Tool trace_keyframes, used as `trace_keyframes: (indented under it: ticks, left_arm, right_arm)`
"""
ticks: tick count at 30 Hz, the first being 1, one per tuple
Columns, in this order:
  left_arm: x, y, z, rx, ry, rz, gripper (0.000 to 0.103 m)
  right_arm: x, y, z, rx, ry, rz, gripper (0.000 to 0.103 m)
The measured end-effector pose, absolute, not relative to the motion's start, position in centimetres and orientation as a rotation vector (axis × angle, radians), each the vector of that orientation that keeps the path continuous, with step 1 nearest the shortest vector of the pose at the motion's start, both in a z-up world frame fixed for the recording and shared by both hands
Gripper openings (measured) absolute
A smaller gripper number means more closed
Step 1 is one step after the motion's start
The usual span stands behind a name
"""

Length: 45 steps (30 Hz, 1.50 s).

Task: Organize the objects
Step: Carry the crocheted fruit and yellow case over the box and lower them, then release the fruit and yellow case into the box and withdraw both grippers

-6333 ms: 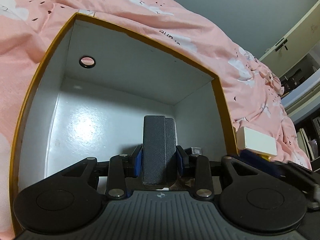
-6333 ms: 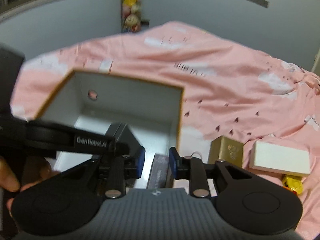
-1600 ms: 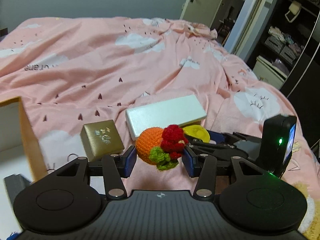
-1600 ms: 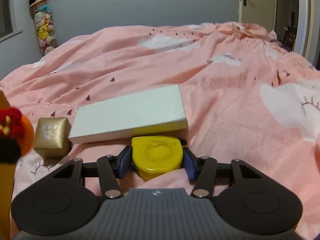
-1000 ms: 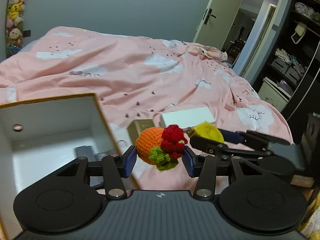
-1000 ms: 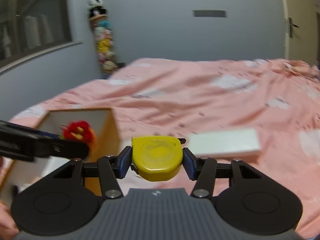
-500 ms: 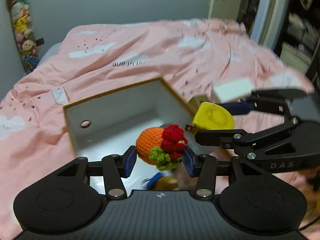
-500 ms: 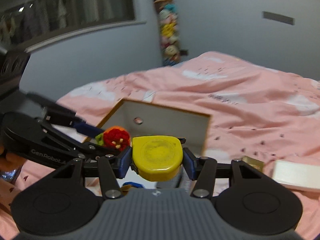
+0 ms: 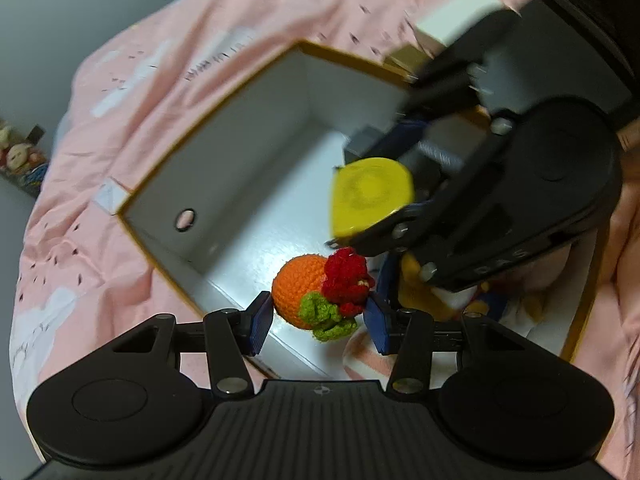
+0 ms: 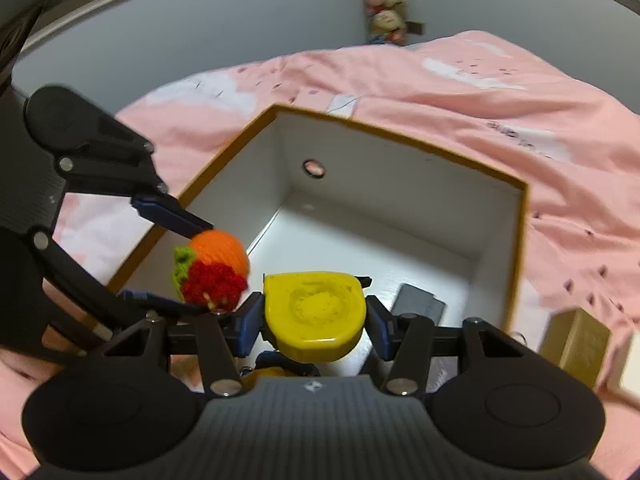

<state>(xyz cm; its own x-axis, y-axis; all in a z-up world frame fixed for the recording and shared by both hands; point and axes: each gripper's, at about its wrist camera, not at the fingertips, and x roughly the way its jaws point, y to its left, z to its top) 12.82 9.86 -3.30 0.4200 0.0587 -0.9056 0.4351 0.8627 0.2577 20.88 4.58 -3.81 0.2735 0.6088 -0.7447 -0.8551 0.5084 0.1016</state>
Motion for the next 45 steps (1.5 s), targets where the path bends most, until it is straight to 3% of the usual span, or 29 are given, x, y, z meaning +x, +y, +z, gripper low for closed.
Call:
trace_keyframes:
  ticks: [17,29,36,45]
  left_arm:
    - [15.1,9.1,-7.1,0.705,1.252,-0.345,0.057]
    - [14.0,9.5,-7.4,0.685,1.289,-0.386,0.062]
    - [13.4,10.4,-5.6,0.512,1.264,-0.395,0.061]
    - [15.9,11.2,-4.4,0.249,1.132,-0.263,0.044]
  right_arm:
    - [22.7,8.5,-7.0,-0.696,0.809,1.163,0.057]
    - [23.5,6.5,-6.0,-0.632,0.831,1.163,0.056]
    - [24.3,3.9,-3.9,-0.493,0.794,1.091,0.037]
    - [24.6,-1.1,-1.3,-0.284,0.696,0.890,0.032]
